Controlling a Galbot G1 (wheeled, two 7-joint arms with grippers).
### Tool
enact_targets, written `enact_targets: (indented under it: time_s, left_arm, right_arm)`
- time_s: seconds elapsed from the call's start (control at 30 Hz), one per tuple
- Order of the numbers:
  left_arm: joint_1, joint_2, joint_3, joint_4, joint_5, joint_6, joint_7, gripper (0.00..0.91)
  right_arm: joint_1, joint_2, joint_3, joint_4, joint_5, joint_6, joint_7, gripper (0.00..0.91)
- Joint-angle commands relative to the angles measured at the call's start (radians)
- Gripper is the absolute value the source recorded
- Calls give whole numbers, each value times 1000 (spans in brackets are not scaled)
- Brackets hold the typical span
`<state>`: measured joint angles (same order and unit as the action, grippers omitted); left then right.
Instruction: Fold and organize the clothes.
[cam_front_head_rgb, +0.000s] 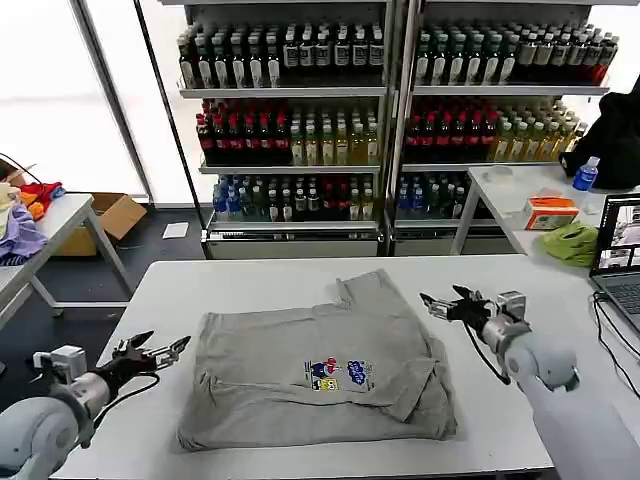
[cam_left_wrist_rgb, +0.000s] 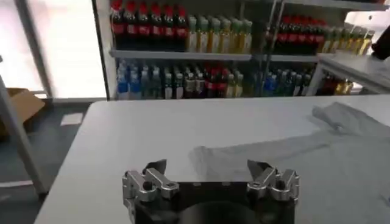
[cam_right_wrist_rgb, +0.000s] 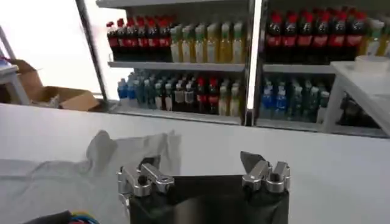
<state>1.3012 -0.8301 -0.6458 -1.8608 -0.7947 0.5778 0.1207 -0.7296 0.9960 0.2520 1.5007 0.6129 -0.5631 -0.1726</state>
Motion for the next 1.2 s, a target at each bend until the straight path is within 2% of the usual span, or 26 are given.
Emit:
enact_targets:
  time_s: [0.03,0.27,0.5,1.0,1.03,1.07,1.1,1.13,1.2]
  left_arm:
    - [-271,-11,238,219,13,-1,17,907]
    - [-328,-51,306,272,35,-2,13,907]
    - [-357,-88,336,320,59,-11,14,907]
    - [-445,-134,376,428,54,-31,-7,907]
    - [-445,-133,376,431,54,-31,-6,907]
    - [-442,-132,377,431,51,-31,-5,867]
    - [-439,-133,379,432,49,-30,-6,826]
    - [-437,-133,379,433,49,-31,-4,635]
    - [-432,-140,381,435,50,-33,-4,464]
  right_arm:
    - [287,83,-211,-294,-28,-14,-41,907]
    - [319,136,-248,-379,-33,-6,-38,907]
    - [346,178,-289,-461,-86,-14,-35,907]
    - [343,201,-302,-463,-110,-14,-28,907]
    - [343,201,-304,-461,-110,-14,-29,695]
    - [342,200,-306,-459,-109,-14,-30,312]
    - [341,200,-308,-458,-109,-12,-31,151]
    - [342,199,-311,-460,-109,-9,-36,0]
    - [342,198,-316,-465,-110,-7,-41,0]
